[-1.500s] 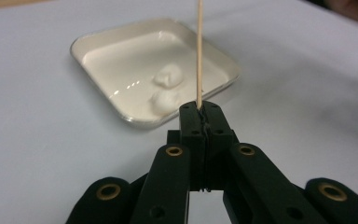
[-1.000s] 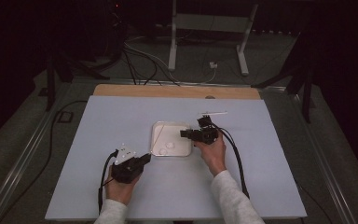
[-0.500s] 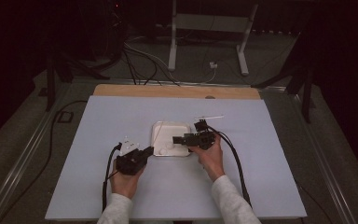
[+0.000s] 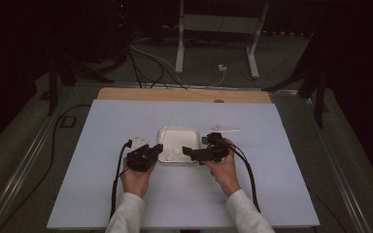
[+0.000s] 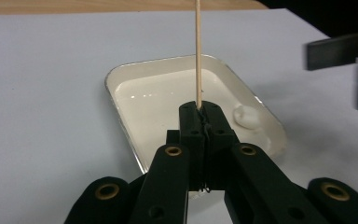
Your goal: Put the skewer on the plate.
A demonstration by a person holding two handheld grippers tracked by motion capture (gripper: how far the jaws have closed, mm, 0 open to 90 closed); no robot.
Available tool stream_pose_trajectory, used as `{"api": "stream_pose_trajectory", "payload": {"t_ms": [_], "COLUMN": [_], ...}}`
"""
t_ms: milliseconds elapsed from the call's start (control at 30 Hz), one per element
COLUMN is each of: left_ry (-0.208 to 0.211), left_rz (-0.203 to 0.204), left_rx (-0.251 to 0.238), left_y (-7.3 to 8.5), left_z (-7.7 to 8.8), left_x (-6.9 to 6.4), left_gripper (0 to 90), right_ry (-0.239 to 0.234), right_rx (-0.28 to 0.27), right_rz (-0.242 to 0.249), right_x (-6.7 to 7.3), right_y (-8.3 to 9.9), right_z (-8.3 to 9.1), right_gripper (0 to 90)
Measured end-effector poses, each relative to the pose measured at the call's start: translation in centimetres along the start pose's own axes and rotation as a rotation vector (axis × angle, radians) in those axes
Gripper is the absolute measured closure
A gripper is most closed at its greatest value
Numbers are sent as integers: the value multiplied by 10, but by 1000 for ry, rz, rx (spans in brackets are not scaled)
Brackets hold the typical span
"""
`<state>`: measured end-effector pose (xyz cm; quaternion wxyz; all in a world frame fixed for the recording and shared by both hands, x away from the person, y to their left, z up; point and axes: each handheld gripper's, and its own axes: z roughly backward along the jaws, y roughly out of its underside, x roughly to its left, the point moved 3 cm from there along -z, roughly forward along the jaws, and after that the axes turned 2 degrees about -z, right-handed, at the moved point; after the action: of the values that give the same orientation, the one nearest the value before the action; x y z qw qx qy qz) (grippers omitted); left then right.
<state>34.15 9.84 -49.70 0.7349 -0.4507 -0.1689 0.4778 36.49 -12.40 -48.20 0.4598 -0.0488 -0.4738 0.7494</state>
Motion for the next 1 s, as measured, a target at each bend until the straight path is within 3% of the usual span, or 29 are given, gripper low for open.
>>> {"api": "stream_pose_trajectory", "payload": {"t_ms": [200, 367, 567, 733, 833, 1000], "left_ry": [-28, -59, -95, -108, -98, -84], "left_rz": [13, 12, 49, 55, 57, 67], "left_rx": [60, 113, 165, 199, 198, 182], "left_y": [2, 4, 8, 12, 12, 11], "left_z": [-26, -45, -57, -61, -62, -59], "left_x": [2, 0, 4, 4, 3, 4], "left_gripper": [898, 898, 895, 889, 838, 657], "right_ry": [27, 17, 14, 16, 14, 16], "right_rx": [-30, -49, -60, -64, -67, -66], "right_rz": [4, -9, -5, -1, -4, -8], "right_x": [-11, -17, -18, -19, -20, -21], "right_y": [7, 11, 14, 16, 17, 18], "right_z": [19, 32, 42, 48, 50, 51], "right_gripper": [19, 19, 19, 19, 19, 19]}}
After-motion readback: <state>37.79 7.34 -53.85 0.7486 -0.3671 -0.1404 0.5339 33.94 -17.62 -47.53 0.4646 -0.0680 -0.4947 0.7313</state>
